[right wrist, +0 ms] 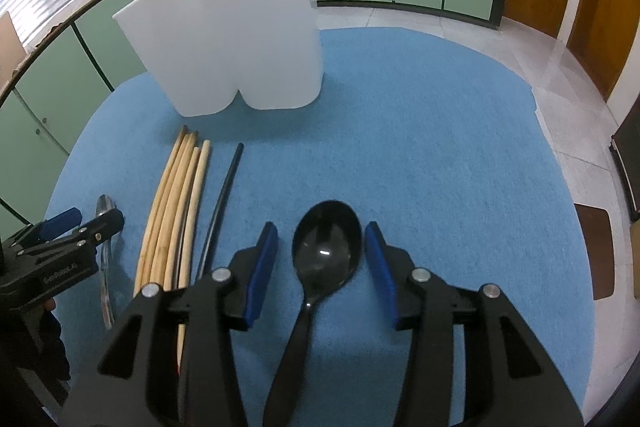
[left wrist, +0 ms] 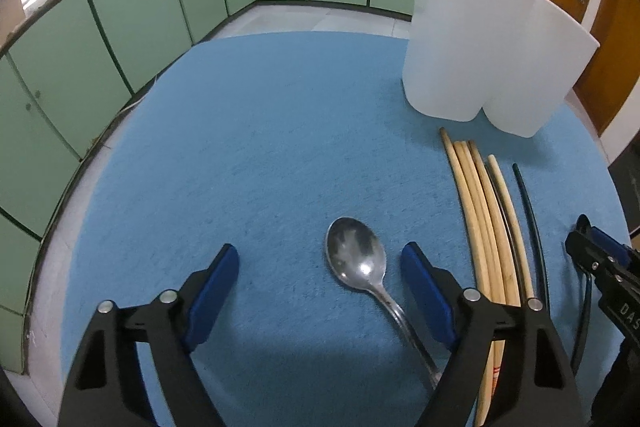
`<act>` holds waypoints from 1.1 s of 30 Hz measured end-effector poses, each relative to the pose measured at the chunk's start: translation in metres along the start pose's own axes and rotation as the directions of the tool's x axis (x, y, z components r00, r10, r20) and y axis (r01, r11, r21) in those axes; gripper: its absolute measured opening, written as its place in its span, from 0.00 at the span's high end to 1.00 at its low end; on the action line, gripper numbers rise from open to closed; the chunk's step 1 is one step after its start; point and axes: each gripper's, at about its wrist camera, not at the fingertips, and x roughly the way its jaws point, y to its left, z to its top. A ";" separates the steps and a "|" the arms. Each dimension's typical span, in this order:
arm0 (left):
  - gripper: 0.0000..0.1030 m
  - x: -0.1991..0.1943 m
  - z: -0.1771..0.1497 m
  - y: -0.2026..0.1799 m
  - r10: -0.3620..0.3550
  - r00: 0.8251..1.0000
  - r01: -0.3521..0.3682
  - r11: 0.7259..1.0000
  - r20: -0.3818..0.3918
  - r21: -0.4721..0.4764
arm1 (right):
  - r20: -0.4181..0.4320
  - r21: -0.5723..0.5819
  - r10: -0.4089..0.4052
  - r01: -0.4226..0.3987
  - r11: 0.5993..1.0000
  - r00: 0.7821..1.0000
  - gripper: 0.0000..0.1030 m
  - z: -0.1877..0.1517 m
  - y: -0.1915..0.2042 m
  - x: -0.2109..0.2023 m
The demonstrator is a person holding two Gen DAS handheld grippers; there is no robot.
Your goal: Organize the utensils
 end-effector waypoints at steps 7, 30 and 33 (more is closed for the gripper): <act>0.81 -0.002 0.006 -0.008 -0.135 0.990 0.137 0.990 0.043 -0.027 | 0.000 -0.031 -0.003 0.003 1.000 1.000 0.68 0.005 0.002 0.004; 0.97 -0.032 0.010 -0.042 -0.381 0.898 0.328 0.913 0.220 0.243 | 0.130 -0.057 0.032 -0.025 0.998 0.991 0.68 0.003 -0.005 -0.017; 0.97 -0.045 0.008 -0.039 -0.379 0.884 0.313 0.915 0.275 0.255 | 0.171 -0.047 0.043 -0.036 0.998 0.984 0.68 0.007 -0.008 -0.025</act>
